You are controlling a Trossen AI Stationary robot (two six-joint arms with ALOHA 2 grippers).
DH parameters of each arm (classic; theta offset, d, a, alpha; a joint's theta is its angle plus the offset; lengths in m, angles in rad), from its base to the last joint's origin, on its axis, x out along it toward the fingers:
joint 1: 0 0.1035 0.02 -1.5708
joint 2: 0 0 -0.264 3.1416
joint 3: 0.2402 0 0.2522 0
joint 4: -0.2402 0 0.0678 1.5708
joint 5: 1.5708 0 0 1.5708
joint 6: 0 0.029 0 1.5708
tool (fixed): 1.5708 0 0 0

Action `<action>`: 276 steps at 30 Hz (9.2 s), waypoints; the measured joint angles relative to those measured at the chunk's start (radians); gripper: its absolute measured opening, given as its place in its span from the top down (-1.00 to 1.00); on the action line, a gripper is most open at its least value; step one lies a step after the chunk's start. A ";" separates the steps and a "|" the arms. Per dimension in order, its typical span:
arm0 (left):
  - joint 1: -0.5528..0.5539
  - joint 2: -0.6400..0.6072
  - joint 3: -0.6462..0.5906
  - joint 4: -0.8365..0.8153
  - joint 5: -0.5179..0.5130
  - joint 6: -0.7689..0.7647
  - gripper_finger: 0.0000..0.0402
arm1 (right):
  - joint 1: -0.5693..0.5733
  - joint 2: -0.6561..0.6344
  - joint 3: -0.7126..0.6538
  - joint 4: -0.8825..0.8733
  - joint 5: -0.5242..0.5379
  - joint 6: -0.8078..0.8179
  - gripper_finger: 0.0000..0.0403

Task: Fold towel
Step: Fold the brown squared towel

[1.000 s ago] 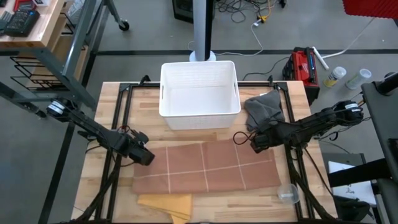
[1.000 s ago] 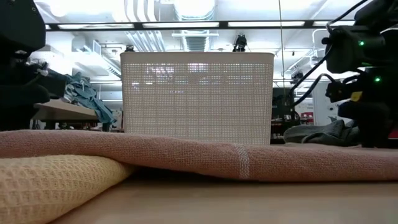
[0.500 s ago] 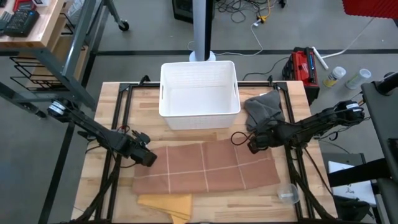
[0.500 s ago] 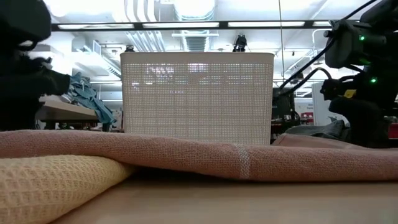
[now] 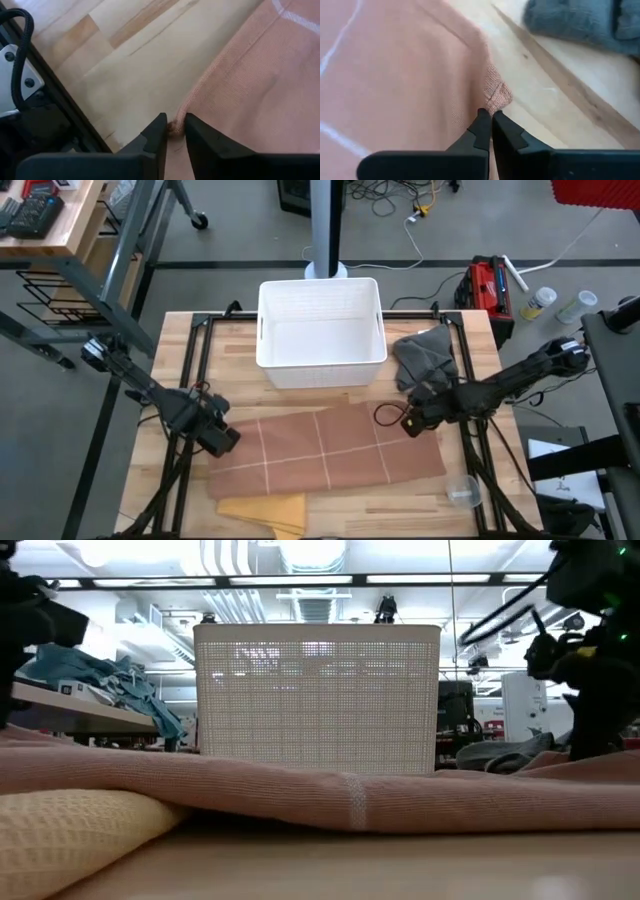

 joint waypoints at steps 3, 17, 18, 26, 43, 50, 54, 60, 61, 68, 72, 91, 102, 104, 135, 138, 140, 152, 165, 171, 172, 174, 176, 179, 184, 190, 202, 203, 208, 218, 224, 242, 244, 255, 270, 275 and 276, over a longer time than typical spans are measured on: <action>-0.007 0.022 0.000 -0.001 -0.001 -0.002 0.66 | 0.039 0.009 0.000 -0.002 0.020 0.015 1.00; -0.014 0.275 0.192 0.006 -0.033 0.121 0.99 | 0.109 0.014 0.016 -0.001 0.183 0.079 1.00; -0.016 0.297 0.222 0.002 -0.037 0.139 0.99 | 0.104 0.016 0.015 -0.001 0.187 0.079 1.00; -0.047 0.467 0.467 -0.204 -0.046 0.163 1.00 | 0.129 0.012 0.034 0.001 0.198 0.058 1.00; -0.244 0.543 0.677 -0.293 0.067 -0.010 1.00 | 0.458 0.020 0.313 -0.037 0.142 0.044 1.00; -0.382 0.543 0.718 -0.142 0.106 -0.097 1.00 | 0.678 0.026 0.341 -0.052 0.107 0.254 1.00; -0.447 0.544 0.719 -0.050 0.106 -0.198 1.00 | 0.800 0.059 0.347 -0.053 0.085 0.410 1.00; -0.506 0.567 0.723 0.085 0.106 -0.298 1.00 | 0.962 0.176 0.447 -0.037 0.079 0.535 1.00; -0.513 0.575 0.729 0.116 0.106 -0.301 1.00 | 0.981 0.201 0.480 -0.034 0.080 0.540 1.00; -0.520 0.674 0.842 0.189 0.103 -0.308 1.00 | 1.006 0.407 0.719 -0.164 0.105 0.538 1.00; -0.520 0.729 0.897 0.067 0.136 -0.311 1.00 | 0.962 0.522 0.807 -0.414 0.075 0.693 1.00; -0.385 0.736 0.714 -0.384 -0.046 -0.161 1.00 | 0.760 0.675 0.804 -0.846 -0.070 0.715 1.00; -0.295 0.713 0.428 -0.377 -0.048 -0.105 1.00 | 0.608 0.675 0.663 -0.837 -0.064 0.671 1.00; -0.295 0.713 0.400 -0.353 -0.049 -0.114 1.00 | 0.579 0.675 0.627 -0.827 -0.061 0.661 1.00; -0.270 0.709 0.244 -0.262 -0.178 -0.328 0.69 | 0.352 0.657 0.529 -0.840 0.075 0.452 0.25; -0.270 0.709 0.216 -0.185 -0.178 -0.360 0.66 | 0.352 0.655 0.558 -0.821 0.220 0.452 0.18; -0.270 0.709 0.199 -0.119 -0.179 -0.367 0.65 | 0.351 0.650 0.581 -0.760 0.328 0.408 0.16; -0.218 0.639 0.345 -0.176 -0.091 -0.332 0.74 | 0.294 0.596 0.601 -0.347 0.450 -0.075 0.41; -0.141 0.610 0.541 0.086 -0.747 -0.039 0.82 | 0.253 0.473 0.476 -0.334 0.316 -0.177 0.70; 0.014 0.640 0.496 0.484 -0.725 0.345 0.81 | 0.254 0.295 0.327 -0.162 0.229 -0.265 0.81; 0.045 0.643 0.489 0.564 -0.696 0.423 0.81 | 0.254 0.259 0.302 -0.127 0.213 -0.273 0.82; 0.112 0.647 0.473 0.692 -0.610 0.561 0.82 | 0.254 0.191 0.262 -0.104 0.189 -0.262 0.83; 0.172 0.657 0.451 0.804 -0.515 0.637 0.82 | 0.254 0.138 0.240 -0.102 0.184 -0.245 0.83; 0.241 0.691 0.420 0.825 -0.360 0.654 0.82 | 0.254 0.073 0.225 -0.105 0.165 -0.217 0.83; 0.260 0.735 0.354 0.804 -0.256 0.502 0.82 | 0.254 0.053 0.226 -0.094 0.045 -0.223 0.87; 0.214 0.731 0.300 0.733 -0.243 0.289 0.82 | 0.301 0.118 0.225 -0.059 -0.218 -0.227 0.94; 0.129 0.699 0.334 0.485 -0.185 0.069 0.82 | 0.297 0.338 0.226 0.051 -0.143 -0.270 1.00; 0.126 0.697 0.341 0.447 -0.177 0.047 0.82 | 0.299 0.347 0.226 0.053 -0.147 -0.259 1.00; 0.122 0.679 0.397 0.408 -0.163 0.043 0.82 | 0.332 0.345 0.225 0.053 -0.147 -0.216 1.00; 0.141 0.690 0.543 0.649 -0.494 0.489 0.82 | 0.339 0.401 0.225 0.197 -0.070 -0.200 1.00; 0.200 0.750 0.475 0.883 -0.485 0.631 0.82 | 0.351 0.444 0.244 0.183 -0.117 -0.184 1.00; 0.273 0.785 0.417 0.736 -0.348 0.423 0.82 | 0.434 0.423 0.284 0.178 -0.468 -0.262 1.00; 0.271 0.755 0.422 0.803 -0.343 0.491 0.82 | 0.445 0.406 0.286 0.171 -0.434 -0.262 1.00; 0.299 0.806 0.439 1.215 -0.427 0.803 0.82 | 0.351 0.286 0.287 0.026 0.196 -0.188 1.00; 0.302 0.885 0.440 1.086 -0.224 0.671 0.82 | 0.289 0.448 0.272 0.161 -0.278 -0.250 1.00; 0.302 0.825 0.444 1.052 -0.151 0.735 0.82 | 0.345 0.371 0.289 0.143 -0.248 -0.207 1.00; 0.302 0.812 0.450 1.053 -0.153 0.751 0.82 | 0.351 0.356 0.290 0.135 -0.228 -0.202 1.00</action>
